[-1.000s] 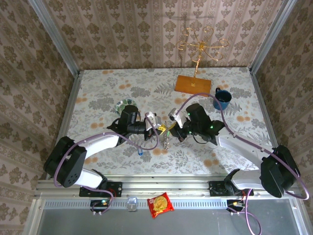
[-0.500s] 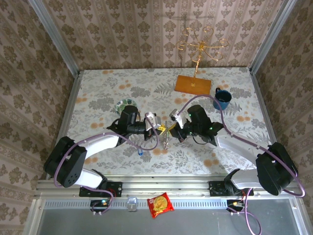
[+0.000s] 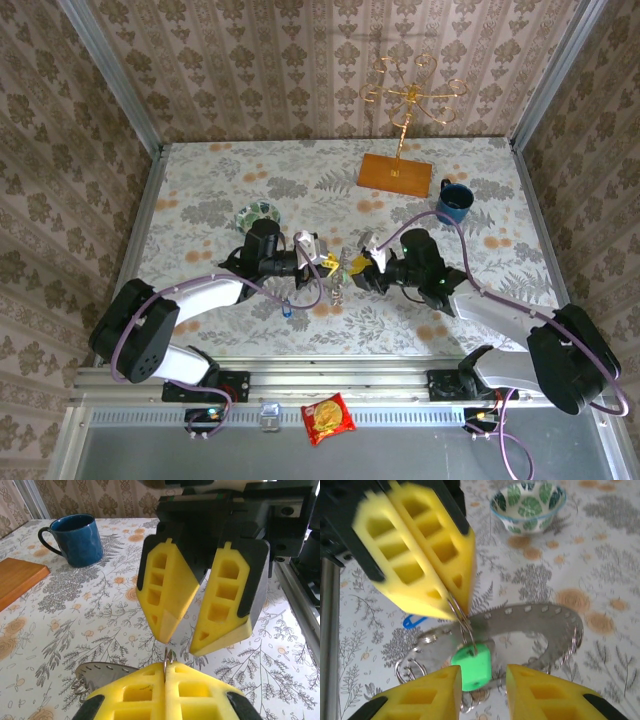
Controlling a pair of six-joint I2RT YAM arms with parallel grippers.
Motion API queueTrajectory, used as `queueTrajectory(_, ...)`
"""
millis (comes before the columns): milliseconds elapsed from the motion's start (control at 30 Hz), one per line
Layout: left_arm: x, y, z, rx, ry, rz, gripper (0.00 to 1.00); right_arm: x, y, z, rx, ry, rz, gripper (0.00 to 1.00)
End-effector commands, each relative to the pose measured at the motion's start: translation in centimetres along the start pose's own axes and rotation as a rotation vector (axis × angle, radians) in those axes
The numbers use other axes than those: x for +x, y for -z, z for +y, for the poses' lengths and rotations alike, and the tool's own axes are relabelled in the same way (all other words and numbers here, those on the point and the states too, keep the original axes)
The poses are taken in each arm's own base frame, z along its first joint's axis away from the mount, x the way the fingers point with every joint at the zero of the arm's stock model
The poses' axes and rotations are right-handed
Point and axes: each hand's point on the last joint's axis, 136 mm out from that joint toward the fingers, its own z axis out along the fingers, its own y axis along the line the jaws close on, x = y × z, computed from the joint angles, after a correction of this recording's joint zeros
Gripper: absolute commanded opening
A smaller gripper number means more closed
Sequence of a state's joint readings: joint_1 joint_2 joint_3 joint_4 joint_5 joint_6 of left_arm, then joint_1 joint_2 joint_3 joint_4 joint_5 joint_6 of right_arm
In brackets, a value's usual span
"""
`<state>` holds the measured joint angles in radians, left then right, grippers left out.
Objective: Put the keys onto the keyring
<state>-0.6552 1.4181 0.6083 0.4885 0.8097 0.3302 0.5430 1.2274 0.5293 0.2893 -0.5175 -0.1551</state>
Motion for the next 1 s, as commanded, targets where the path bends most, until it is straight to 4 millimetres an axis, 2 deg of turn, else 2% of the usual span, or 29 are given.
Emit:
queueTrajectory(0, -1.0, 0.0, -0.6, 0.028, -0.002, -0.047, 0.00, -2.4, 0.2, 0.8, -0.049, 0.096, -0.095, 0.30)
queueTrajectory(367, -1.1, -0.1, -0.7, 0.037, 0.010, -0.062, 0.00, -2.8, -1.1, 0.2, -0.053, 0.100, -0.128, 0.27)
queueTrajectory(600, -1.0, -0.2, -0.6, 0.034, 0.012, -0.066, 0.00, -3.6, -1.7, 0.3, -0.083, 0.104, -0.166, 0.14)
queueTrajectory(733, -1.0, -0.2, -0.6, 0.035, 0.014, -0.066, 0.00, -3.8, -1.8, 0.5, -0.101, 0.118, -0.168, 0.00)
queueTrajectory(800, -0.8, -0.2, -0.3, 0.027, 0.019, -0.055, 0.00, -3.7, -1.7, 0.6, -0.104, 0.130, -0.157, 0.00)
queueTrajectory(900, -0.2, -0.1, -0.2, 0.014, 0.012, -0.021, 0.24, -3.1, -1.6, 0.7, -0.102, 0.146, -0.112, 0.00)
queueTrajectory(967, 0.3, 0.0, -0.2, 0.015, -0.002, 0.016, 0.28, -2.5, -1.5, 0.7, -0.105, 0.161, -0.056, 0.00)
